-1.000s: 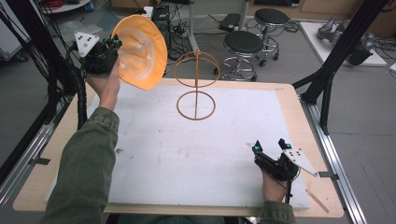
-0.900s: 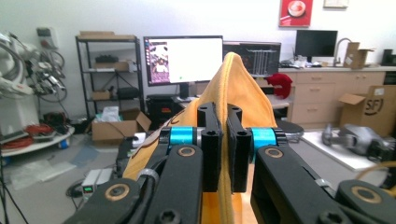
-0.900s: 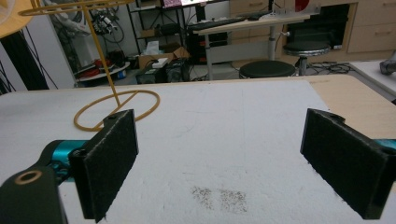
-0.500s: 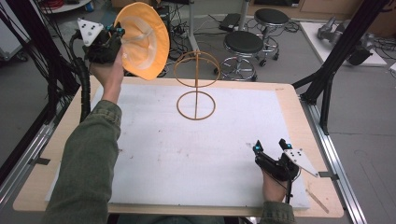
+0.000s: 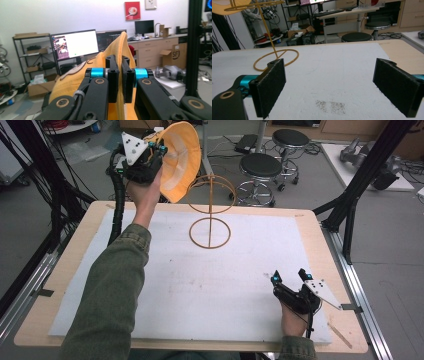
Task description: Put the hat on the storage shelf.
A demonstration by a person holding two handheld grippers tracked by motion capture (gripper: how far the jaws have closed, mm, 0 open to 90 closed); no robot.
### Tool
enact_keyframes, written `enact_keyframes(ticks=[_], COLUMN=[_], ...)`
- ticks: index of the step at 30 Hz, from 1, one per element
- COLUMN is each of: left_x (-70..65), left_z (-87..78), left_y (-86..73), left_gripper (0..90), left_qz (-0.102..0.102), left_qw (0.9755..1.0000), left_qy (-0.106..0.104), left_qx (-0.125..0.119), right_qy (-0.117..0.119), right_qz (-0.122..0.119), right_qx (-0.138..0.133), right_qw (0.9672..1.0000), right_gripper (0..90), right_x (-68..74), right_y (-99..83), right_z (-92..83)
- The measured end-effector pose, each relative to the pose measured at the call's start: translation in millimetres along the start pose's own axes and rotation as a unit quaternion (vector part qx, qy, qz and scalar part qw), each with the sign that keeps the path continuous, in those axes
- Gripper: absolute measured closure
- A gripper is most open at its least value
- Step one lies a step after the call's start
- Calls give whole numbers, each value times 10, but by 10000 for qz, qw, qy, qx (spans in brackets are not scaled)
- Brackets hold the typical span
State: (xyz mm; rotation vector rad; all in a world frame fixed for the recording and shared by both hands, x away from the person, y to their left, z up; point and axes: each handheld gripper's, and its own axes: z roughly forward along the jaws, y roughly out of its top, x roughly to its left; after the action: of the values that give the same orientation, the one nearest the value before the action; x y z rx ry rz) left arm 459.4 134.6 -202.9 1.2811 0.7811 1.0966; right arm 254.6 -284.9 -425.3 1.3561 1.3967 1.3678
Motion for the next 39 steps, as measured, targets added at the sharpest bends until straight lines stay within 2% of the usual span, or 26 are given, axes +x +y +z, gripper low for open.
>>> enact_keyframes(ticks=[7, 8, 11, 13, 22, 27, 29, 30, 31, 35, 39], left_x=[-339, -386, -486, -512, -825, -1045, -1076, -1151, -1183, -1286, -1356], left_z=[61, 63, 69, 74, 129, 157, 159, 163, 164, 174, 168], left_y=[96, 100, 102, 101, -15, -145, -166, -234, -272, -424, -542], left_gripper=[866, 866, 866, 865, 865, 865, 865, 865, 865, 865, 865], left_qz=[18, 69, 57, 61, 118, 186, 213, 285, 285, 241, 294], left_qw=[9992, 9989, 9983, 9981, 9942, 9901, 9894, 9874, 9866, 9830, 9799], left_qy=[-398, -448, -572, -610, -1061, -1392, -1437, -1554, -1601, -1808, -1946], left_qx=[-89, -85, -92, -98, -135, -38, -10, 73, 100, 231, 322], right_qy=[-6, -8, 5, 5, -6, -6, 0, -2, 1, 2, -4], right_qz=[7, 7, 0, -5, 22, 38, 26, 24, 22, 24, 34], right_qx=[-9, -7, -8, -4, -4, 4, -7, -9, -7, -3, 6], right_qw=[10000, 10000, 10000, 10000, 10000, 10000, 10000, 10000, 10000, 10000, 10000], right_gripper=[101, 100, 101, 100, 100, 100, 101, 101, 101, 100, 101], right_x=[0, 1, -1, -1, -1, -4, -5, -4, -4, -5, -6], right_y=[0, 0, -1, -1, -3, -2, -2, -3, -3, -3, -3], right_z=[-1, 0, 5, 4, 14, 12, 13, 13, 13, 14, 12])
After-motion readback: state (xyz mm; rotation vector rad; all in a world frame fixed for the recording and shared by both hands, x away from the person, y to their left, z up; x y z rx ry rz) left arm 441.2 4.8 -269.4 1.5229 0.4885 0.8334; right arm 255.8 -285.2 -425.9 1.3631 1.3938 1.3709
